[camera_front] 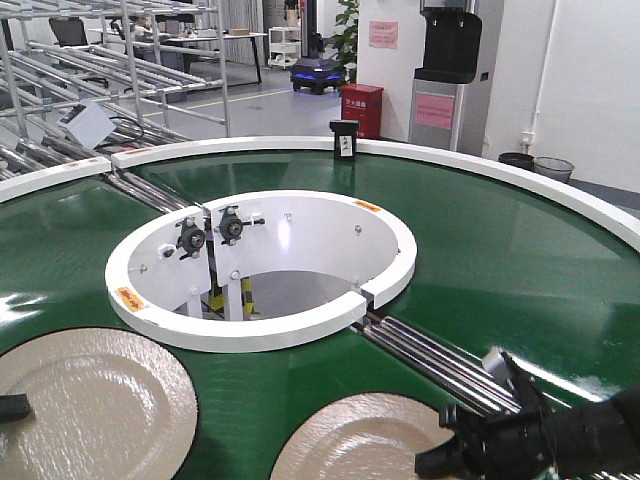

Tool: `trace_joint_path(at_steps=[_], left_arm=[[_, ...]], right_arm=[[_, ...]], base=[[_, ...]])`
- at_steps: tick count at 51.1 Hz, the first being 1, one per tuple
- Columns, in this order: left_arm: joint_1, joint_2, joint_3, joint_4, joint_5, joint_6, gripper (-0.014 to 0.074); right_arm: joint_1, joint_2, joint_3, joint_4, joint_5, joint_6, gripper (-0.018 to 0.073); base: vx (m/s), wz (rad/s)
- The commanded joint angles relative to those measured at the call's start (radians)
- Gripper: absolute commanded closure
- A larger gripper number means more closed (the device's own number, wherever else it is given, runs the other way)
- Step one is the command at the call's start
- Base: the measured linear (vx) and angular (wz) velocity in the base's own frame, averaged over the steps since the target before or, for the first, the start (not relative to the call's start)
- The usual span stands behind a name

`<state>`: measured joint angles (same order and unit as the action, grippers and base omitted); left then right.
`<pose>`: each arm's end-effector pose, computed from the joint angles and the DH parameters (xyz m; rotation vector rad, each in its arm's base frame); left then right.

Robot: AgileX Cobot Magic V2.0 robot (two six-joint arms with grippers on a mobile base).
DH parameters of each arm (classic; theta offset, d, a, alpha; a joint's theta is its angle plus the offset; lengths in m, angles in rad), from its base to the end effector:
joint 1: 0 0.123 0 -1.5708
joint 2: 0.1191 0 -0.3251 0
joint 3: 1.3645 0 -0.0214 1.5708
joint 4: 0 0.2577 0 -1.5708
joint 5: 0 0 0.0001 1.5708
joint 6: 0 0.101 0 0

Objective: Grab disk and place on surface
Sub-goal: 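Grip the plate rim with both grippers and lift it upright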

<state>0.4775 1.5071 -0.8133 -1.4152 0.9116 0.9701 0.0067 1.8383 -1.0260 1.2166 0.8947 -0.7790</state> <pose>0.2900 0.0612 0.2729 -0.4833 2.1388 -0.9773 0.3582 0.0764 0.2069 0.0757 2.5885 1.1871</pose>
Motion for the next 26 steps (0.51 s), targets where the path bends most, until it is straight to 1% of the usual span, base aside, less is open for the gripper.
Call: trace_joint_path(at_steps=[1,4,10,14,16,20,26], left_arm=[[0.0,-0.043,-0.024,-0.097,0.019,-0.017,0.0598],[0.0,-0.043,-0.023,-0.082,0.001,-0.018,0.0598],[-0.001,-0.043,-0.021,-0.074,0.003,-0.023,0.0598],[-0.014,-0.043,-0.021,-0.077,0.016,-0.069,0.0598],[-0.033,-0.045,-0.021,-0.077,0.025,-0.096,0.0598],[-0.08,-0.054,-0.021,-0.08,0.027,-0.124,0.0598],[-0.166,-0.088,-0.021,-0.098,0.021,-0.153,0.0598]], right_arm=[[-0.02,-0.118,-0.081,0.038,0.14,0.092,0.0568],[-0.035,-0.16,-0.103,0.024,0.181,0.13,0.0568],[-0.056,-0.243,-0.134,0.024,0.203,0.207,0.0567],[-0.051,-0.29,-0.162,0.029,0.196,0.263,0.0567],[-0.033,-0.309,-0.187,0.029,0.193,0.275,0.0567],[0.009,-0.327,-0.24,0.029,0.186,0.299,0.0567],[0.081,-0.328,-0.336,0.026,0.146,0.377,0.0567]], base=[[0.0,0.0],[0.0,0.0],[0.0,0.0],[0.0,0.0],[0.0,0.0],[0.0,0.0],[0.0,0.0]])
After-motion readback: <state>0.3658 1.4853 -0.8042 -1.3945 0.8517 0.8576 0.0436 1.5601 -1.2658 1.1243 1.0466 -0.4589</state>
